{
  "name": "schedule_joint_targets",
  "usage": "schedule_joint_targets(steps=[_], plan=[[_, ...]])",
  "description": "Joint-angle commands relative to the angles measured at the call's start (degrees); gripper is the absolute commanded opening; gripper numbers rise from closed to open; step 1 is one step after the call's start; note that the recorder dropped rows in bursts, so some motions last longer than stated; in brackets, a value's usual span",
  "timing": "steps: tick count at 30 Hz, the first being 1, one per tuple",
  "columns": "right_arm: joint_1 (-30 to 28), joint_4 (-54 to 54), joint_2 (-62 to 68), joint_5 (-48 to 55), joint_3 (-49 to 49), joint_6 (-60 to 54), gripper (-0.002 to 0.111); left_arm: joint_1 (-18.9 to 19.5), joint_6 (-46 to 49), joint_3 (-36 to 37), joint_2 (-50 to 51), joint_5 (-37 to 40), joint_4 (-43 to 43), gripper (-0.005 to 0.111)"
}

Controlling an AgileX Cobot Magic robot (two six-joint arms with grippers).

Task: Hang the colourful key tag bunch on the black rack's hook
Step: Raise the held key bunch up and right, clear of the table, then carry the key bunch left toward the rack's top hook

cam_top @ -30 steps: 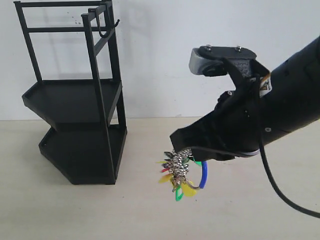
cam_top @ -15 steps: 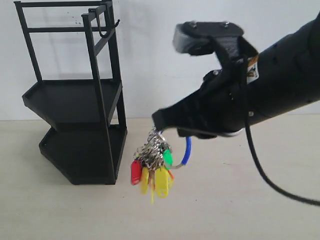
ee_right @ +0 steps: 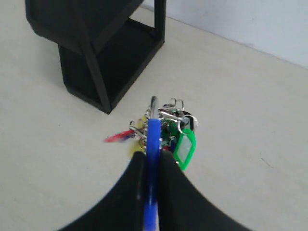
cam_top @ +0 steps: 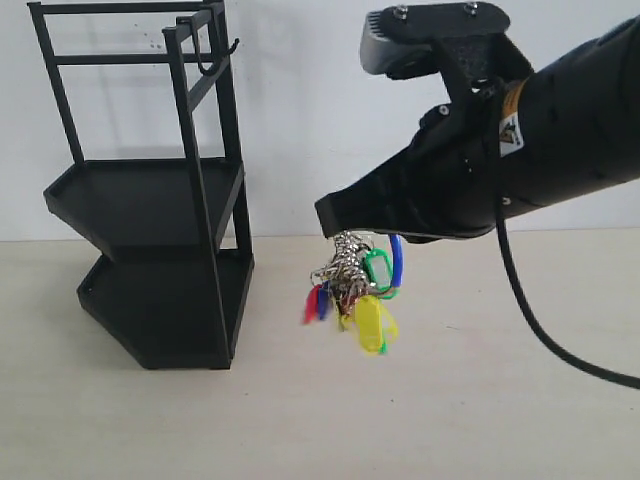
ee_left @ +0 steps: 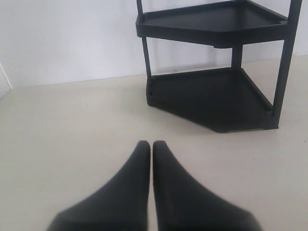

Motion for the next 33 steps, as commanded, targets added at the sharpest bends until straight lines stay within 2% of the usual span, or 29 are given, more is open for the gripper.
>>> schedule_joint_targets(steps=[1, 4, 6, 8, 10, 11, 17, 19, 22, 28, 33], plan=[[-0.5, -0.9, -0.5, -4.4, -2.2, 7.1, 0.000, -0.1, 0.1, -0.1, -0.1, -0.5, -0.2, 0.004], [0.7, -0.1, -0.4, -5.2, -3.1, -1.9, 0.000, -0.1, 0.1, -0.1, -0.1, -0.5, -0.2, 0.004], [-0.7, -0.1, -0.1, -5.9, -3.6, 6.2, 0.000, -0.1, 0.1, -0.1, -0.1, -0.5, -0.2, 0.004], [0.7, 0.9, 0.3, -3.8, -4.6, -1.8, 0.000, -0.1, 0.1, -0.1, -0.1, -0.5, -0.2, 0.004], [0.1, -1.4, 0.4, -7.3, -5.2, 6.1, 0.000, -0.1, 0.1, -0.1, -0.1, -0.5, -0.2, 0.004], [-0.2, -1.7, 0.8, -9.7, -5.8, 5.3, 0.000, -0.1, 0.1, -0.1, -0.1, -0.5, -0.2, 0.004], [-0.3, -3.7, 10.3, -6.8, -15.3, 4.8, 0.000, -0.1, 0.1, -0.1, -0.1, -0.5, -0.2, 0.004], [-0.3, -9.7, 14.0, -4.6, -20.0, 6.3, 0.000, -0.1, 0.1, -0.1, -0.1, -0.5, -0.2, 0.004], [-0.1, -19.4, 17.8, 4.9, -24.5, 11.4, 0.000, -0.1, 0.1, -0.1, -0.1, -0.5, -0.2, 0.004], [-0.1, -18.2, 13.4, 5.0, -25.5, 13.3, 0.000, -0.1, 0.1, -0.1, -0.1, -0.5, -0.2, 0.004], [-0.1, -15.0, 14.2, 14.3, -24.4, 2.7, 0.000, -0.1, 0.1, -0.1, -0.1, -0.5, -0.2, 0.004]])
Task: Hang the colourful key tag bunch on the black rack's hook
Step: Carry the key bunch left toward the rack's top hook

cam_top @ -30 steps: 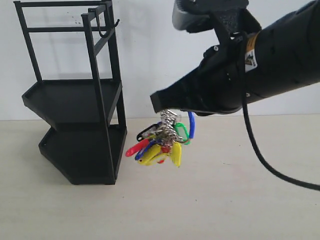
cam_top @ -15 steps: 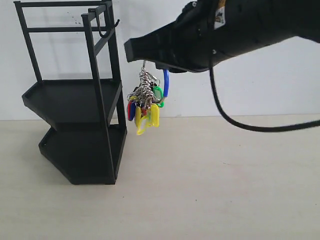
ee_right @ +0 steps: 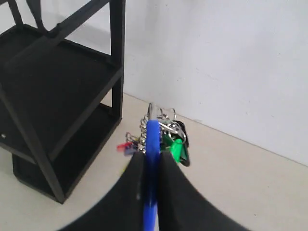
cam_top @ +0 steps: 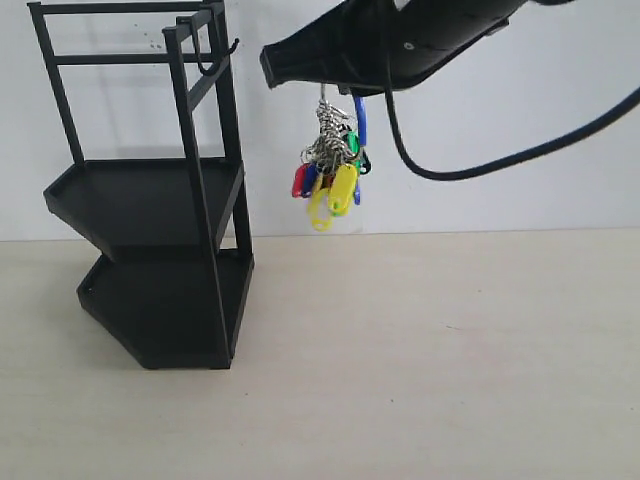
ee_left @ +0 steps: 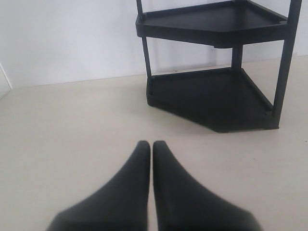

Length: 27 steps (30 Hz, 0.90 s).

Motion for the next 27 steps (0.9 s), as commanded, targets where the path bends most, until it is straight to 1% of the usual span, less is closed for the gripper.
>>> schedule_joint_targets(steps=[1, 5, 7, 11, 12, 15, 17, 21, 24, 27], plan=[[0.0, 0.8, -0.4, 7.0, 0.1, -5.8, 0.000, -0.1, 0.1, -0.1, -0.1, -0.5, -0.2, 0.004], [0.0, 0.6, -4.9, -1.1, 0.2, 0.0, 0.000, -0.1, 0.1, -0.1, -0.1, -0.5, -0.2, 0.004], [0.0, 0.7, -4.3, 0.0, 1.6, -0.1, 0.000, -0.1, 0.1, -0.1, -0.1, -0.5, -0.2, 0.004], [0.0, 1.9, -1.1, 5.4, 4.9, -2.6, 0.000, -0.1, 0.1, -0.1, -0.1, -0.5, -0.2, 0.004], [0.0, 2.6, -1.0, 5.4, 4.7, -3.2, 0.000, -0.1, 0.1, -0.1, -0.1, -0.5, -0.2, 0.004], [0.0, 2.7, -3.4, 1.0, 2.1, -2.7, 0.000, -0.1, 0.1, -0.1, -0.1, -0.5, -0.2, 0.004], [0.0, 2.9, -4.6, -1.2, 1.2, -0.6, 0.000, -0.1, 0.1, -0.1, -0.1, -0.5, -0.2, 0.004], [0.0, 5.0, -1.9, 4.3, 4.6, -2.4, 0.000, -0.1, 0.1, -0.1, -0.1, -0.5, -0.2, 0.004], [0.0, 6.4, -1.1, 4.2, 5.3, -3.2, 0.000, -0.1, 0.1, -0.1, -0.1, -0.5, -0.2, 0.004], [0.0, 6.3, -3.4, 0.5, 2.0, -3.2, 0.000, -0.1, 0.1, -0.1, -0.1, -0.5, -0.2, 0.004]])
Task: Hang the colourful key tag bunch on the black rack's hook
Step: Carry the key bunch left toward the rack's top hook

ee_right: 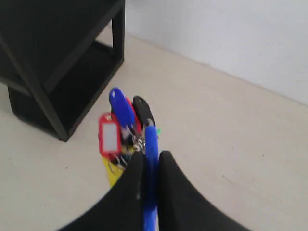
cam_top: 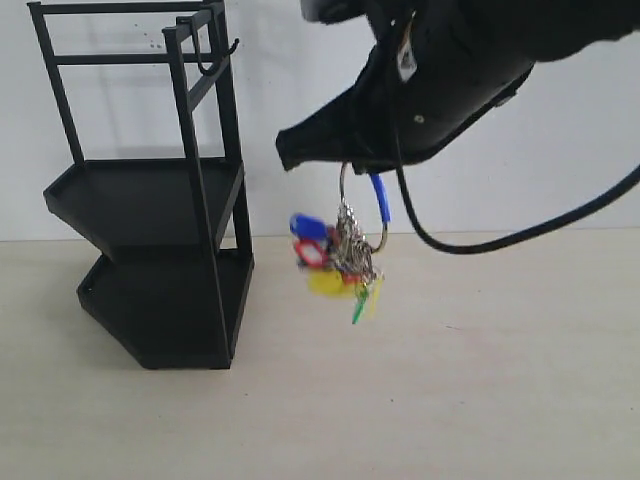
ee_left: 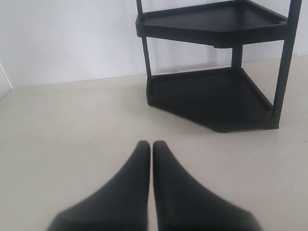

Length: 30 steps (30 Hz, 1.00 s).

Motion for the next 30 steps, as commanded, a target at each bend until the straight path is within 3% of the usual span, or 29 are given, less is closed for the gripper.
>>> schedule_joint_targets(steps=[1, 9, 13, 21, 30], plan=[[0.0, -0.3, -3.3, -5.1, -4.6, -0.8, 0.000, -0.1, 0.1, -0.1, -0.1, -0.5, -0.2, 0.004], [0.0, 1.1, -0.9, 0.5, -3.0, -0.8, 0.000, -0.1, 0.1, -0.1, -0.1, -0.5, -0.2, 0.004], [0.0, 2.3, -2.4, -6.0, -4.8, -0.3, 0.000, -0.1, 0.1, -0.1, -0.1, -0.4, -0.2, 0.004], [0.0, 3.8, -2.8, -3.7, -7.7, -0.1, 0.000, -0.1, 0.1, -0.1, -0.1, -0.4, -0.2, 0.004], [0.0, 6.2, -1.3, -10.3, -7.7, 0.7, 0.000, -0.1, 0.1, -0.1, -0.1, -0.4, -0.2, 0.004]])
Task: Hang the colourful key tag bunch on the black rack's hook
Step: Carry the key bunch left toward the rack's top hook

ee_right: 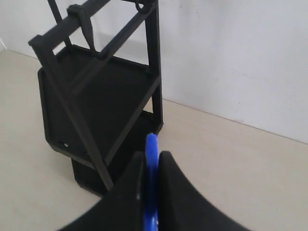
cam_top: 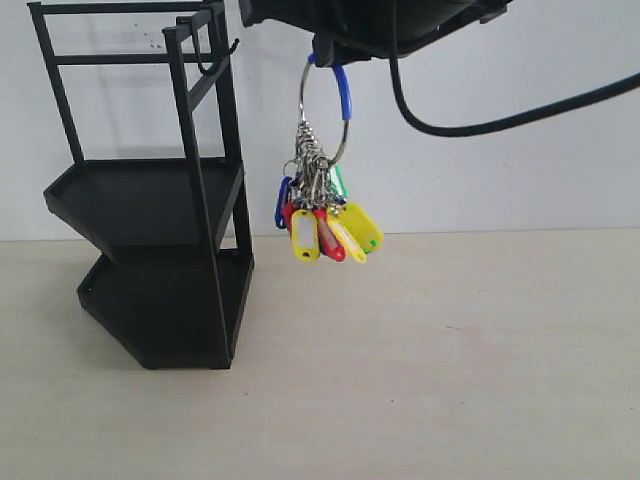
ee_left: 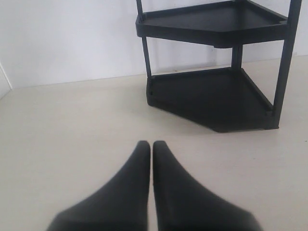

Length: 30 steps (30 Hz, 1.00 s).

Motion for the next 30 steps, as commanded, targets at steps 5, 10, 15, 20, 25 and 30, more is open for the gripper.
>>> schedule_joint_targets(steps=[5, 10, 15, 20, 25, 30], plan=[[0.0, -1.8, 4.1, -9.7, -0.4, 2.2, 0.000, -0.1, 0.1, -0.1, -0.1, -0.4, -0.2, 0.004], [0.0, -7.9, 6.5, -14.1, -0.4, 7.9, 0.000, -0.1, 0.1, -0.1, -0.1, -0.4, -0.2, 0.004], [0.0, -14.4, 8.4, -16.2, -0.4, 12.2, 0.000, -0.1, 0.1, -0.1, -0.1, -0.4, -0.2, 0.004], [0.0, -18.9, 9.4, -21.2, -0.4, 13.1, 0.000, -0.1, 0.1, -0.1, -0.1, -0.4, -0.2, 0.004], [0.0, -26.6, 9.4, -22.2, -0.4, 17.1, 0.000, -0.1, 0.1, -0.1, -0.1, -0.4, -0.2, 0.004], [0.0, -29.2, 9.4, -24.5, -0.4, 17.4, 0.000, -0.1, 0.1, -0.1, -0.1, -0.4, -0.2, 0.004]])
